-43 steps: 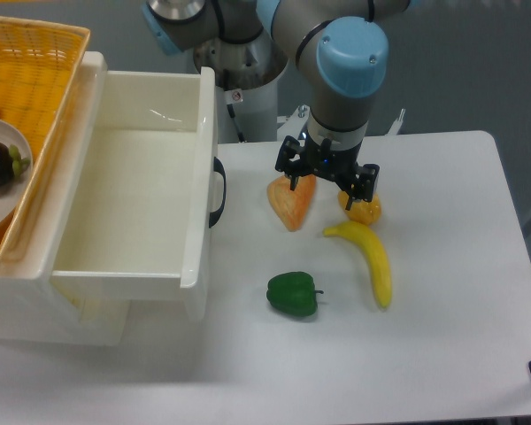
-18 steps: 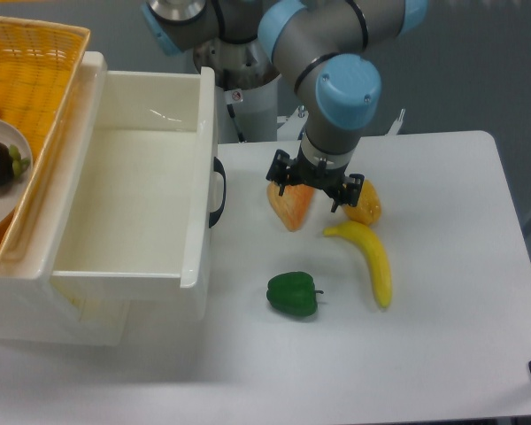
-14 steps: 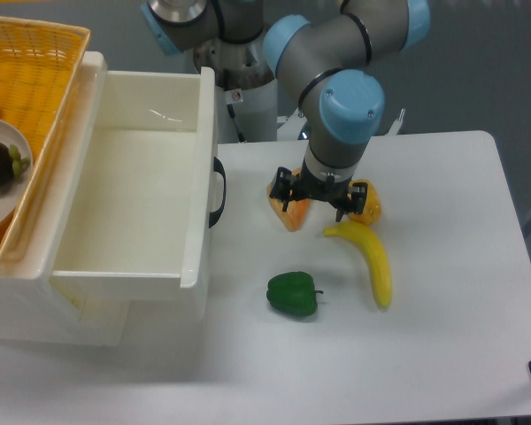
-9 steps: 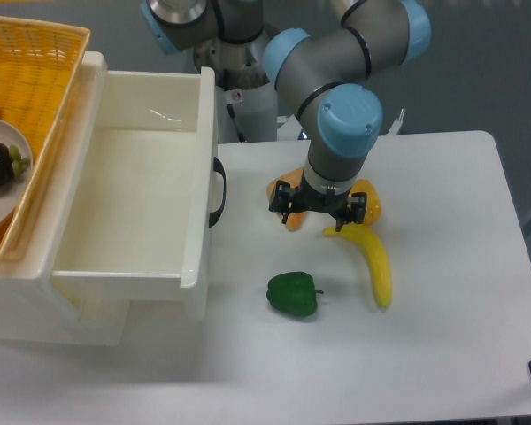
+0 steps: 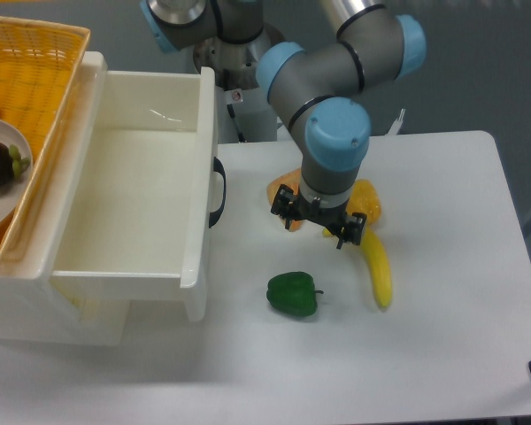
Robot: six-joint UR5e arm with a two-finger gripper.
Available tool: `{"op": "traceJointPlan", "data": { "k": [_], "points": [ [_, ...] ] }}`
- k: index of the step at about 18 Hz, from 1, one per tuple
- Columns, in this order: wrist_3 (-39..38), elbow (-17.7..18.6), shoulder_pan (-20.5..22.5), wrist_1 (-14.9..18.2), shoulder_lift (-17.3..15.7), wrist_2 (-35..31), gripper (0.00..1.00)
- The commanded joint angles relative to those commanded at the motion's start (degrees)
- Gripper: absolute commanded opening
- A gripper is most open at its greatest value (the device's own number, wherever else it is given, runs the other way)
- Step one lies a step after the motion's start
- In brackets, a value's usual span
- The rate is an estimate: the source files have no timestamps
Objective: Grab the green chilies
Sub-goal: 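Move the gripper over the green bell pepper and lower onto it, then close the gripper around the green bell pepper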
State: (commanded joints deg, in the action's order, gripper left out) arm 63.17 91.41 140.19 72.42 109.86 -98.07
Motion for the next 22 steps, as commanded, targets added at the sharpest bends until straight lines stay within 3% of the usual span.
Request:
{"op": "traceJointPlan", "data": {
  "k": [3, 8, 11, 15, 22],
  "points": [
    [6.8, 0.0, -0.5, -1.1, 0.4, -1.0, 1.00],
    [14.9, -0.7, -1.7, -5.7, 2.6, -0.5, 1.00],
    [15.7, -1.3, -2.5, -6.2, 4.8, -0.2, 1.00],
    [16.8, -1.5, -3.4, -10.3, 7.3, 3.1, 1.00],
    [18.7, -0.9, -3.9, -10.5, 8.7, 5.2, 1.00]
  ]
}}
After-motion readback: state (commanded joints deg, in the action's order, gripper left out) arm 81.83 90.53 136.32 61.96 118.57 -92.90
